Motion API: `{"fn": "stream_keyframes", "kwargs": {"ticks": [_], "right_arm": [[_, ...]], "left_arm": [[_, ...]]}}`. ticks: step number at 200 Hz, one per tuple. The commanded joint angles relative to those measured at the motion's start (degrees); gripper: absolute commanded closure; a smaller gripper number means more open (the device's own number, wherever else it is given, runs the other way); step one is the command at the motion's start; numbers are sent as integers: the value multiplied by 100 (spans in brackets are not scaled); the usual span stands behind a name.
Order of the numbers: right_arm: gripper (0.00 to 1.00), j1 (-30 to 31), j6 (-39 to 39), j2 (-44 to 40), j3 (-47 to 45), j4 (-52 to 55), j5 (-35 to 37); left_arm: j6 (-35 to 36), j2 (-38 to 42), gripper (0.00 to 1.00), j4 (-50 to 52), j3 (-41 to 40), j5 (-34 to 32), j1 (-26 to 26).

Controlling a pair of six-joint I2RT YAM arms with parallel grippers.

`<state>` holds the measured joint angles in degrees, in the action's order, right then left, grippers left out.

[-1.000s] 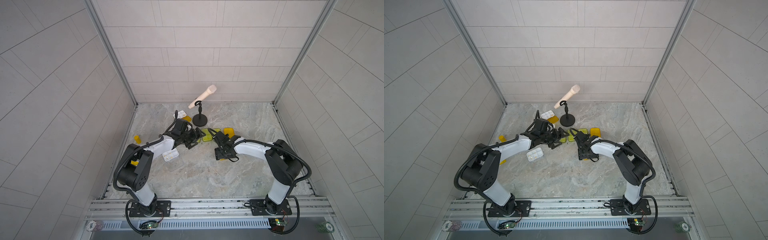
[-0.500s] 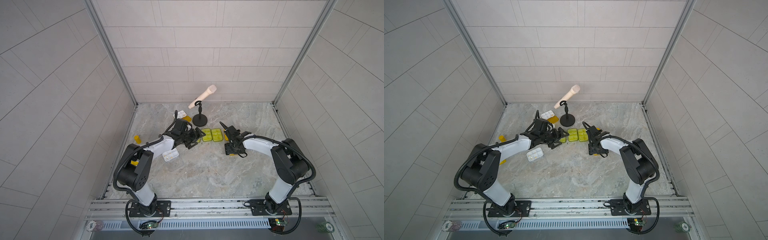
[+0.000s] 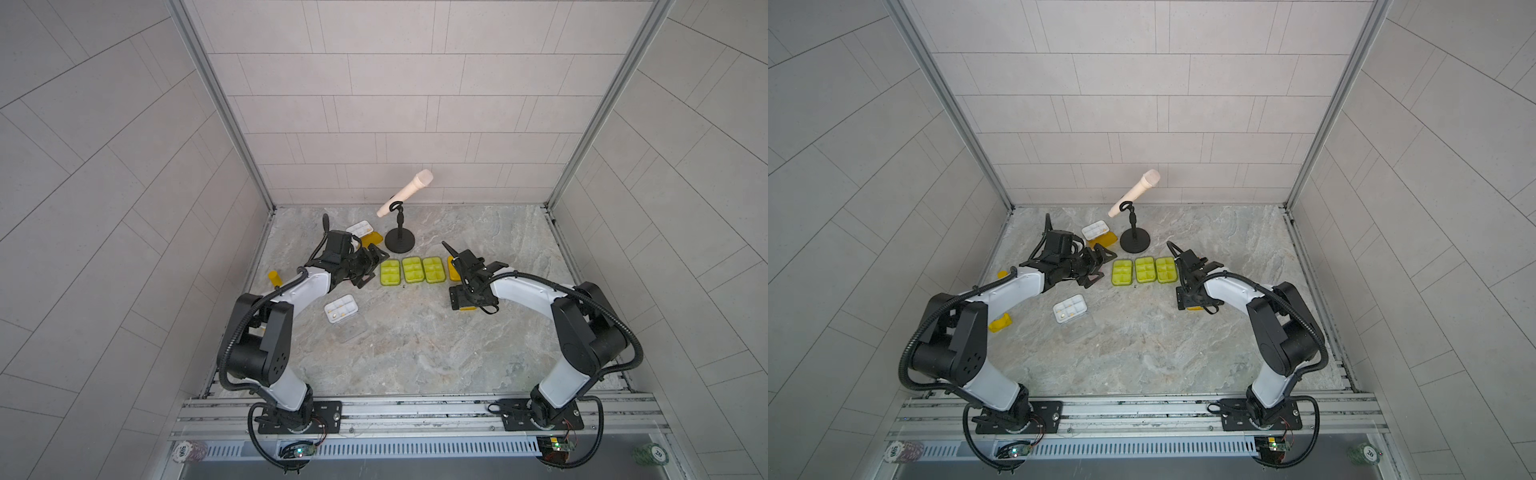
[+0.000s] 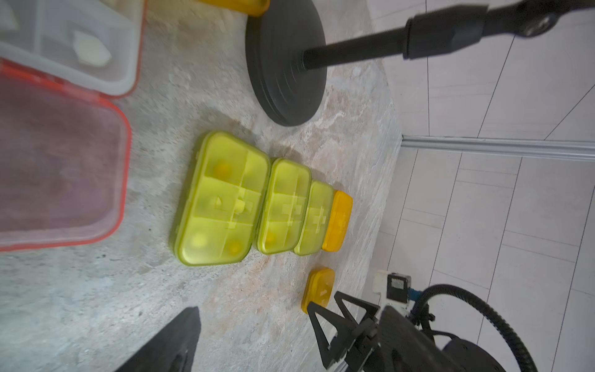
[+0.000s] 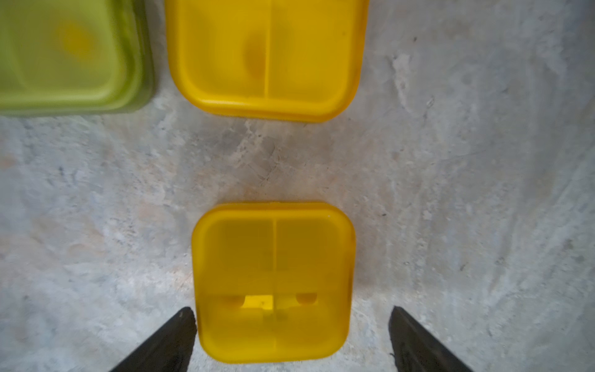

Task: Close pillboxes
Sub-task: Move the pillbox to the center of the board, then adjust the pillbox at the center of the board.

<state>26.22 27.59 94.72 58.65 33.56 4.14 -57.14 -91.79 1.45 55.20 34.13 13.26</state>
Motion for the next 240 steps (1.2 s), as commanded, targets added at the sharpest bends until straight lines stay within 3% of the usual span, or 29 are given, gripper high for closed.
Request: {"fn": "stream_keyframes", "kwargs": {"ticks": [1, 83, 101, 138, 169, 240], "right_arm": [[4, 81, 14, -443, 119, 297, 144], [5, 375, -17, -1243, -4, 269, -40], [5, 384, -2, -1319, -90, 180, -112], [4, 400, 20, -1548, -203, 299, -104], [3, 400, 34, -1817, -349, 266, -133], [3, 409, 115, -2092, -583, 210, -221]], "left_arm": [[190, 230, 9, 256, 79, -242, -254], [452, 979, 9, 1075, 88, -1581, -1065], [378, 1081, 9, 1015, -301, -1759, -1191], [227, 1120, 9, 470, -1205, -1919, -1372], [596, 913, 10, 697, -1120, -1745, -1439], [531, 54, 10, 264, -1112, -1733, -1554]]}}
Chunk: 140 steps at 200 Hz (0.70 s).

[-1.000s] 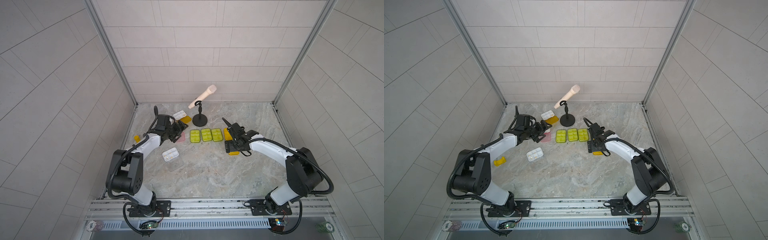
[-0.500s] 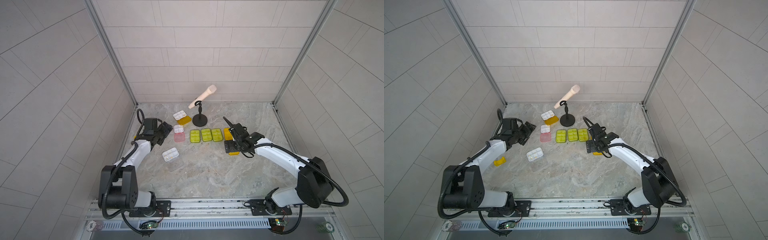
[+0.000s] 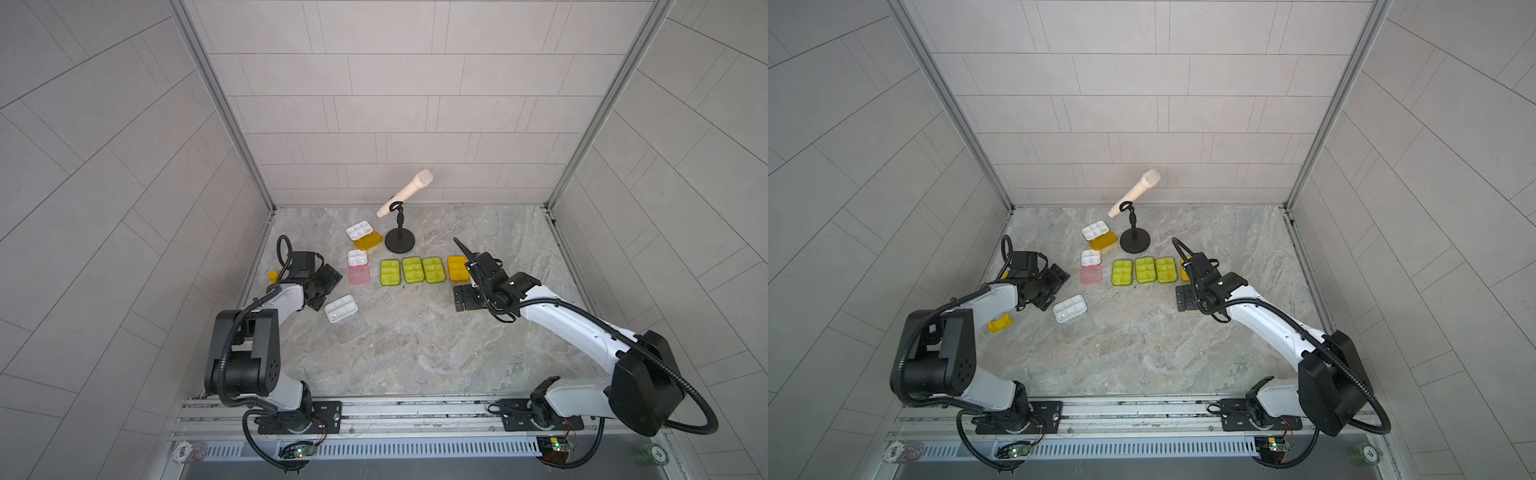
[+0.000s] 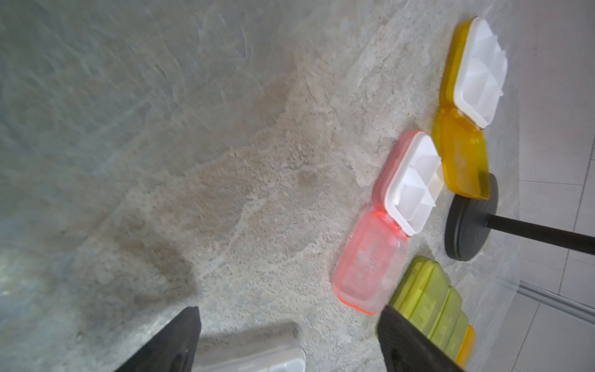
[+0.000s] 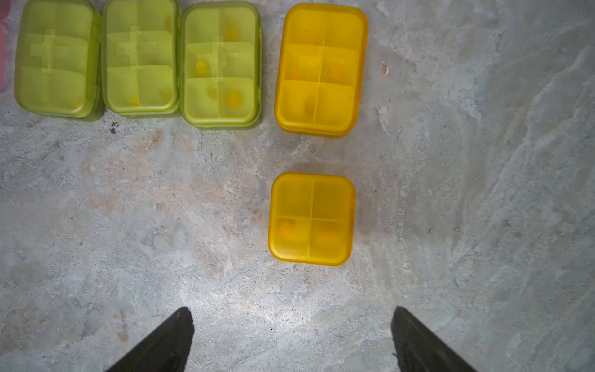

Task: Close pillboxes
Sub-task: Adjust the pillbox at the center of the board.

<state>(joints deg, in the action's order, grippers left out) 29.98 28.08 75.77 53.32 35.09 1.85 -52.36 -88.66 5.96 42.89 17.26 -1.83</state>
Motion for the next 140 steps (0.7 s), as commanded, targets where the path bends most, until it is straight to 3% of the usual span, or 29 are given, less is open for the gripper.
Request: {"fn": "stream_keyframes", "kwargs": {"ticks": [1, 90, 140], "right_arm": [[3, 34, 71, -195, -50, 63, 9], [3, 67, 89, -234, -12, 82, -17], [4, 77, 102, -229, 70, 96, -114]], "left_arm": [[51, -271, 10, -189, 121, -46, -42], [-149, 55, 10, -504, -600, 131, 116], [-190, 915, 10, -436, -1136, 265, 405]]}}
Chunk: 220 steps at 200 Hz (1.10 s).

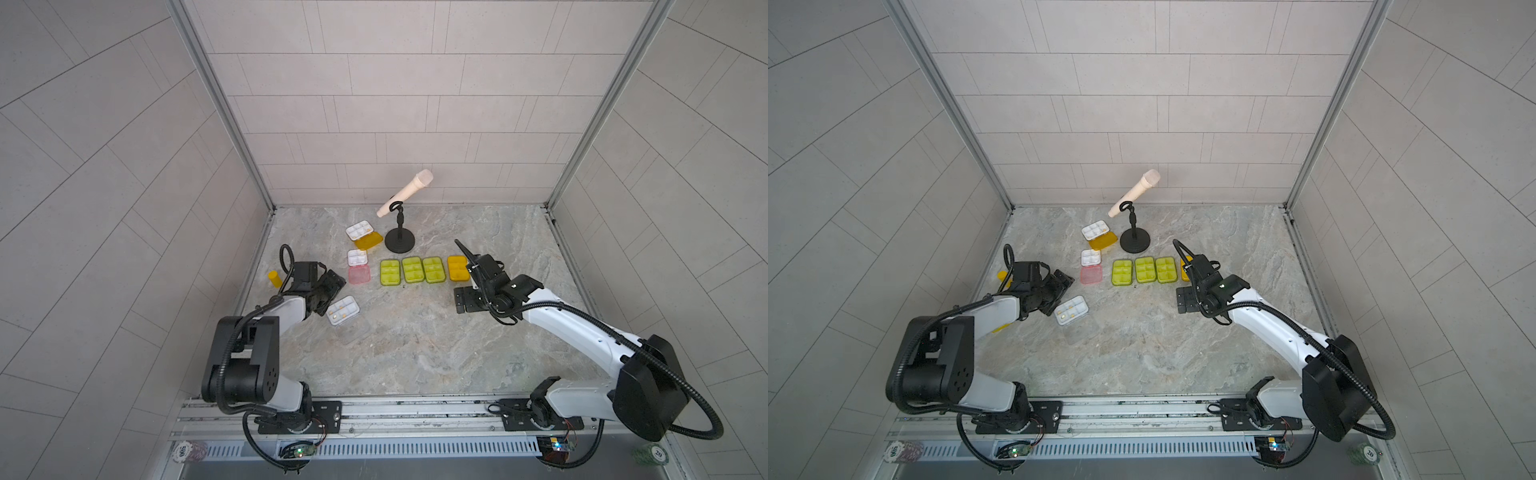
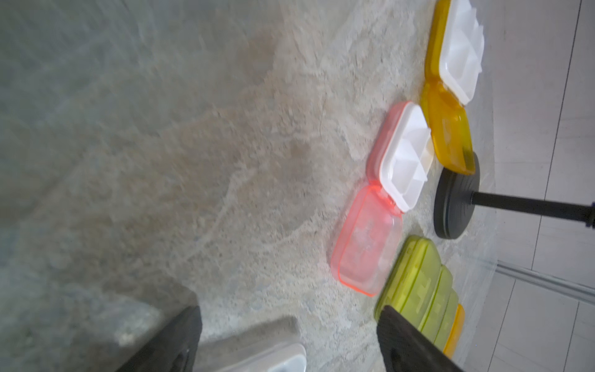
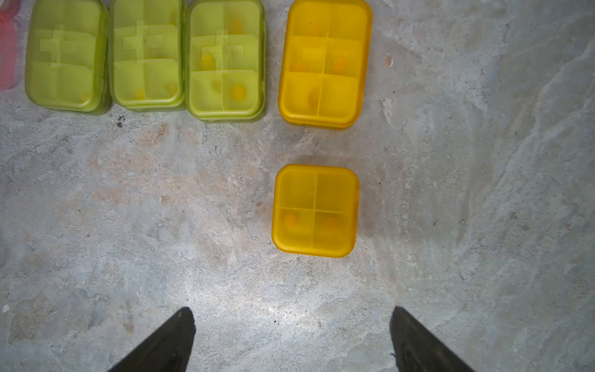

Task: Close pillboxes
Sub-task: Adjust the pillbox at the center of the board.

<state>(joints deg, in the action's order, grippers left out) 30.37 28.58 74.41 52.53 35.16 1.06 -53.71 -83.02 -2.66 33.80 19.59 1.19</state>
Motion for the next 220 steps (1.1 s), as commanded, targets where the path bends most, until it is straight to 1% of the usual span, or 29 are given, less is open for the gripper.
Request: {"fn": "stream_keyframes", "kwargs": {"ticks": [1, 24, 47, 68, 91, 105, 119, 149, 165, 181, 194, 203, 220], "right_arm": [[4, 39, 51, -94, 150, 93, -36], [4, 46, 58, -66, 236, 89, -52], [5, 56, 68, 16, 317, 96, -152], [5, 80, 74, 66, 350, 51, -283], [5, 85, -44, 148, 457, 94, -360], [5, 98, -78, 242, 591, 131, -527], [6, 122, -16, 386, 689, 52, -885], [7, 322, 298, 713, 805, -259, -1414], [10, 585, 367, 942, 929, -361, -1435], [11, 862, 468, 1219, 1061, -420, -1262], [12, 987, 699, 1453, 1101, -622, -1379], [13, 1059, 860, 1586, 1100, -810, -1479], [13, 1219, 1102, 1814, 1134, -1044, -1443]], "left_arm": [[-53, 376, 10, 437, -235, 29, 107], [-116, 754, 10, 562, -485, 42, 255], [-360, 1020, 10, 591, -717, 3, 793], [-615, 1215, 10, 544, -871, -194, 1352], [-784, 1424, 10, 522, -887, -298, 1670], [-764, 1530, 10, 671, -800, -335, 1724], [-778, 1609, 10, 711, -757, -306, 1757], [-727, 1626, 10, 794, -735, -58, 1797], [-547, 1622, 10, 985, -671, -65, 1797], [-388, 1566, 9, 1027, -623, -229, 1780], [-340, 1469, 9, 1028, -599, -411, 1744], [-245, 1382, 9, 1038, -524, -324, 1667], [12, 1228, 9, 1233, -278, -74, 1554]]}}
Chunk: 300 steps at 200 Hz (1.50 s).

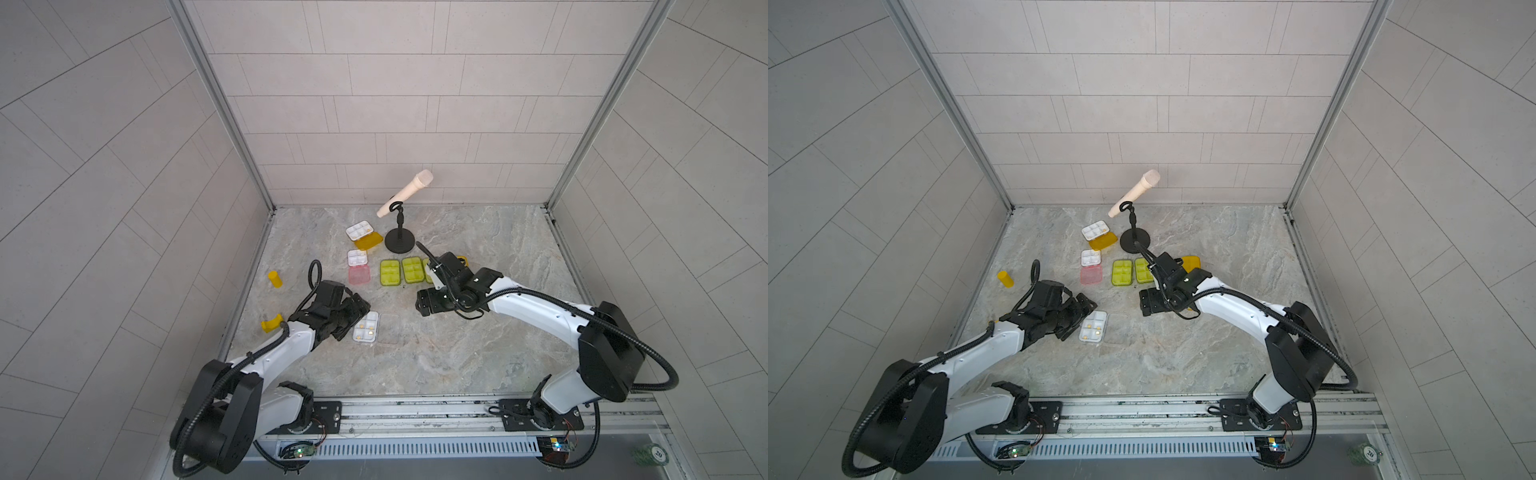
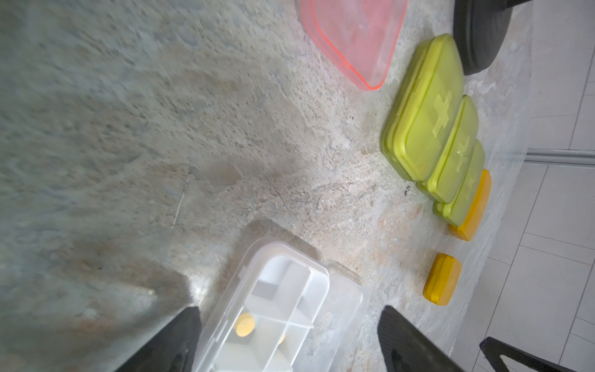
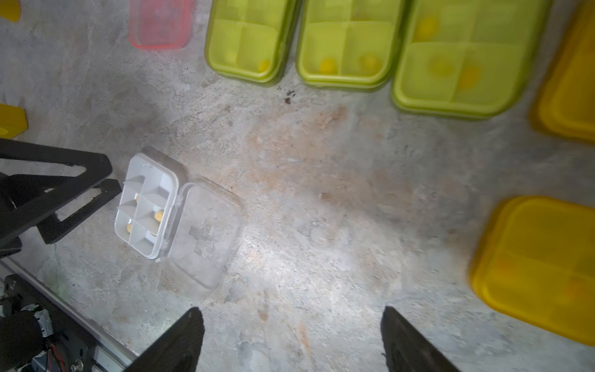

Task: Close pillboxes
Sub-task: Adjust the pillbox at the center of the board, then close the lid on the pillbox.

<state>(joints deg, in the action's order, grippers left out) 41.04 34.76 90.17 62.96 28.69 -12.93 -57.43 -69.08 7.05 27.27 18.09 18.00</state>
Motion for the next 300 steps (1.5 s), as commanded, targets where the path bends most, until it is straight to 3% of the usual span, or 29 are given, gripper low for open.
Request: {"fn": "stream_keyframes", "kwargs": {"ticks": [1, 49, 92, 125, 181, 254, 300], "right_arm": [[13, 160, 490, 251, 92, -407, -39], [11, 414, 949, 701, 113, -1067, -220], [10, 496, 1406, 1116, 38, -1750, -885], [10, 553, 2263, 1259, -474, -3179, -1513], [10, 616, 2382, 1193, -722, -3022, -1377], [10, 635, 3481, 1334, -1430, -4864, -1993], [11, 625, 3393, 1069, -1431, -4695, -1891]], "left_arm": [[396, -176, 9, 280, 389, 79, -129], [658, -336, 8, 286, 452, 193, -224], [670, -332, 8, 143, 220, 473, -271], [432, -103, 8, -73, -176, 543, -270], [328, -15, 8, -369, -393, 686, -271], [396, -295, 8, -399, -354, 1150, -258], [518, -273, 8, -207, -378, 981, -266]]}}
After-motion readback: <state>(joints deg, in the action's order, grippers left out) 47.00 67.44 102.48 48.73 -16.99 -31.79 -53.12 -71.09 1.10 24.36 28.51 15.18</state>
